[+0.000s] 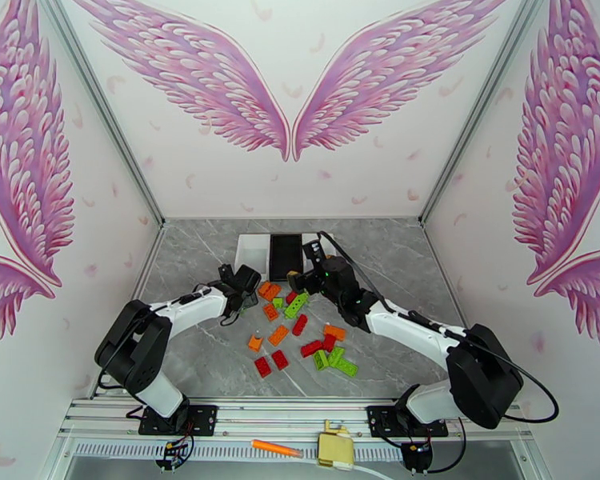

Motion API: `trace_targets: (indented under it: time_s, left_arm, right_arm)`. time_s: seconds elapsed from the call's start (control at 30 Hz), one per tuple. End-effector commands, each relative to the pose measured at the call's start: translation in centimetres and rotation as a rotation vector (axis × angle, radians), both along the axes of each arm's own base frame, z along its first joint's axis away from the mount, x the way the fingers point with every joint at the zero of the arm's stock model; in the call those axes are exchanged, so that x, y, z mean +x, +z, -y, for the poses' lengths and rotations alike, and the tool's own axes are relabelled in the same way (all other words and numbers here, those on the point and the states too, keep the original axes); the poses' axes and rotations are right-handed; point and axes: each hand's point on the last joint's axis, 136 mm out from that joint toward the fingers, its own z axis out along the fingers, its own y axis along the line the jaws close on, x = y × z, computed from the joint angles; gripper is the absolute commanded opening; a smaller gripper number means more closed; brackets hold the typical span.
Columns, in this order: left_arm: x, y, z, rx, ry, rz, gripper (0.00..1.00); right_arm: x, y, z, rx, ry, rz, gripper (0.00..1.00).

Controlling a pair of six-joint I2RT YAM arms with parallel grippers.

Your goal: Sort the legos into containers by color

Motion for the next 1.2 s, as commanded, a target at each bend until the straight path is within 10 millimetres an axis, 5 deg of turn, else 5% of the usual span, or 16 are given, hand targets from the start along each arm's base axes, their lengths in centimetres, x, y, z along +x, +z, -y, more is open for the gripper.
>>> trace_targets:
  time_s: [0.0,0.23,0.53,0.7,0.93,1.17]
  left_arm:
    - [0.2,-1.0,0.3,-0.048,0.038,-0.014,0.86]
    - [0.2,-2.7,0.3,-0.061,0.054,-0.049,0.69]
    - [0.3,-2.2,0.3,-0.064,0.049,-0.039,0.38]
    - [0.3,-1.6,0.4,-0.066,0.045,-0.029,0.33]
    - [1.4,2.8,0.7,-0.062,0.011,0.066,0.33]
    - [4.9,8.4,1.9,-0.060,-0.050,0.214,0.33]
  right_arm:
    - [-0.1,-0.4,-0.5,0.003,0.009,-0.014,0.97]
    - [0.2,-1.0,-0.9,-0.019,0.014,-0.040,0.97]
    - [0.1,-0.7,-0.9,-0.016,0.002,-0.033,0.96]
    - [0.1,-0.4,-0.7,-0.011,-0.010,-0.028,0.96]
    - [-0.1,0.4,-0.2,0.051,-0.044,-0.020,0.96]
    - [-0.1,1.1,-0.4,0.113,-0.057,-0.015,0.96]
